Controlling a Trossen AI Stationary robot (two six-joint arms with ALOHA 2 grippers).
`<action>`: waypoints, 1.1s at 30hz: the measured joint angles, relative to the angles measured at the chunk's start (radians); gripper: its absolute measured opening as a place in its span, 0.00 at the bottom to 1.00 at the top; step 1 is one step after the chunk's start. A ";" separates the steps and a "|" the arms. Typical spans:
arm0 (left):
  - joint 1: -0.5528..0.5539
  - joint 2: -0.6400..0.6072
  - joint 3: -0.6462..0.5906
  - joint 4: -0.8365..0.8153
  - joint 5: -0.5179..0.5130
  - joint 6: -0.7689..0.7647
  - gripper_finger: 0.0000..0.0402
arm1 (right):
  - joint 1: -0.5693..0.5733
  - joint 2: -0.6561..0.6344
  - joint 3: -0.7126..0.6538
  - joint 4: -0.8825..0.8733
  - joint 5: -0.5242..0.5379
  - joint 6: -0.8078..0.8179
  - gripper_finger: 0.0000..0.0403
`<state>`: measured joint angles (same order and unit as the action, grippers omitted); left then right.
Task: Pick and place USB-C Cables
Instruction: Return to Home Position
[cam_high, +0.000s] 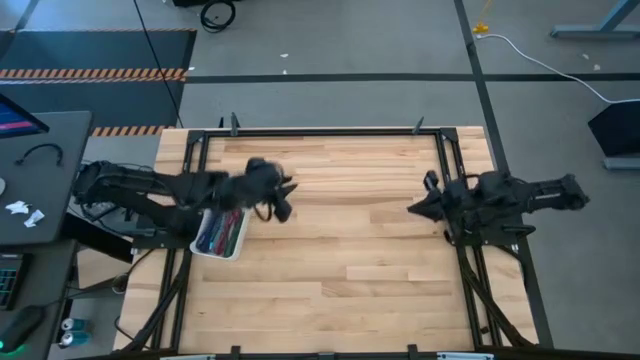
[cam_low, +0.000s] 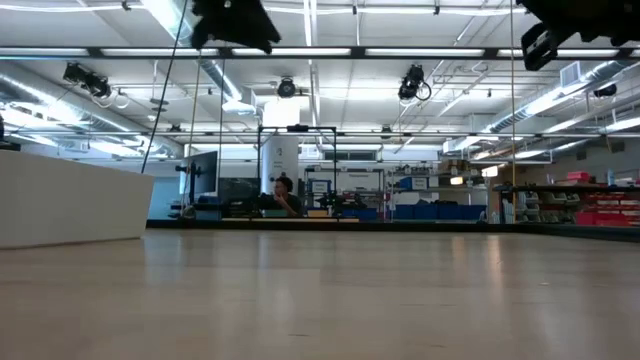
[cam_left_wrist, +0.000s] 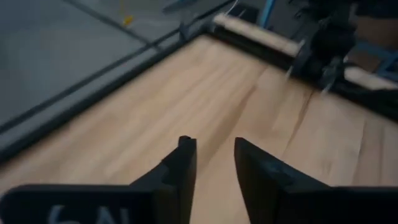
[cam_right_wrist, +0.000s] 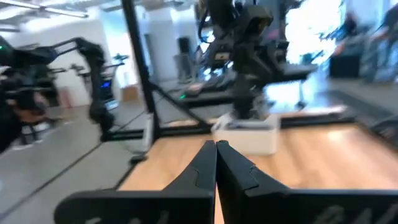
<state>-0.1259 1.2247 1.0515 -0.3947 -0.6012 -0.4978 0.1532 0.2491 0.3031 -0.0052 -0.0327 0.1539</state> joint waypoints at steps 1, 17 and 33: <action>0.035 0.000 -0.001 0.043 0.035 0.045 0.27 | -0.027 -0.024 0.001 -0.011 -0.008 -0.020 0.02; 0.329 -0.099 -0.375 0.579 0.378 0.223 0.01 | -0.187 -0.245 -0.258 0.146 -0.156 0.021 0.00; 0.501 -0.758 -0.950 0.913 0.739 0.289 0.01 | -0.246 -0.243 -0.296 0.197 -0.279 0.102 0.00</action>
<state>0.3754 0.4672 0.1013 0.5180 0.1378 -0.2090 -0.0933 0.0059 0.0067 0.1919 -0.3118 0.2559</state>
